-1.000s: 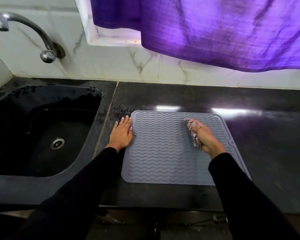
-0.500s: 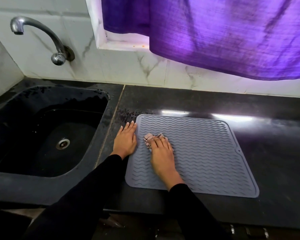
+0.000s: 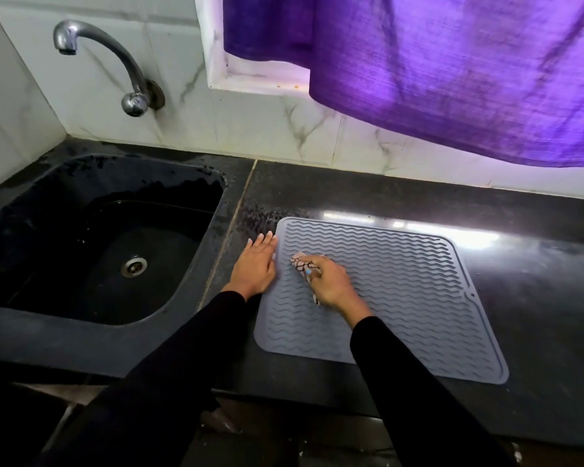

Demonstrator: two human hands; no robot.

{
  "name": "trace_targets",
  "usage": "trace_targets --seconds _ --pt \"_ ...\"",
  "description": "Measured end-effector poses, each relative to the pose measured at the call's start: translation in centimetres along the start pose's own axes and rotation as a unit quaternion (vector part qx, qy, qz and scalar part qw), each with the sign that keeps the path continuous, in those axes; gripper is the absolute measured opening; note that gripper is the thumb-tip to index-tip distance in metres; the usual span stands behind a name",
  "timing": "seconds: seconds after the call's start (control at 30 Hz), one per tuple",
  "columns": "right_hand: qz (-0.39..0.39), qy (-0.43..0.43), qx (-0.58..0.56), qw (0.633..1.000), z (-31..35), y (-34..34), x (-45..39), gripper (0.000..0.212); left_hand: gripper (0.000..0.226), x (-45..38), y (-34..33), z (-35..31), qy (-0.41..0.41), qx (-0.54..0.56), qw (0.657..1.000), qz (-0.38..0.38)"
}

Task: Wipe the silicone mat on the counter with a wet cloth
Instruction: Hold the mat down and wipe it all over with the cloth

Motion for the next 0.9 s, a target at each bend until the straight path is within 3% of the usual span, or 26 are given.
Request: trace_targets --seconds 0.1,0.27,0.5,0.6,0.67,0.77,0.83,0.9 --pt "0.004 -0.007 0.002 1.000 1.3 0.6 1.1 0.031 0.070 0.9 -0.1 0.0 -0.003 -0.006 1.000 -0.001" --pt "-0.061 0.053 0.182 0.980 3.4 -2.6 5.5 0.042 0.089 2.0 -0.4 -0.2 -0.010 -0.032 0.999 -0.017" --pt "-0.065 0.079 0.284 0.953 3.7 -4.4 5.6 0.047 0.056 2.4 -0.6 -0.5 0.017 -0.021 0.999 -0.038" --pt "-0.055 0.102 0.231 0.966 3.2 -3.6 5.0 0.044 0.047 2.3 -0.3 -0.6 0.021 0.006 0.999 -0.035" --pt "-0.038 0.117 0.135 0.983 2.8 -2.6 4.5 0.042 0.048 2.2 0.1 -0.5 0.021 0.037 0.999 -0.019" --pt "0.007 0.053 -0.056 0.997 2.2 -1.1 3.8 0.038 0.049 2.9 0.2 -0.6 0.014 0.046 0.999 0.004" --pt "-0.004 -0.016 -0.166 0.986 1.7 -0.5 3.7 0.034 0.048 3.9 0.1 -0.8 0.007 0.041 0.999 -0.003" --pt "-0.012 -0.042 -0.190 0.981 2.0 -0.6 4.2 0.032 0.047 4.9 0.2 -1.0 0.002 0.037 0.999 -0.023"
Point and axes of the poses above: each hand's wrist, its own x-axis away from the middle knuckle, its own y-axis out of the back of the hand, z = x × y, the point moved 7 cm from there along -x, towards the middle knuckle, and after that the axes turned 3 degrees about -y, right-handed, at the moved point
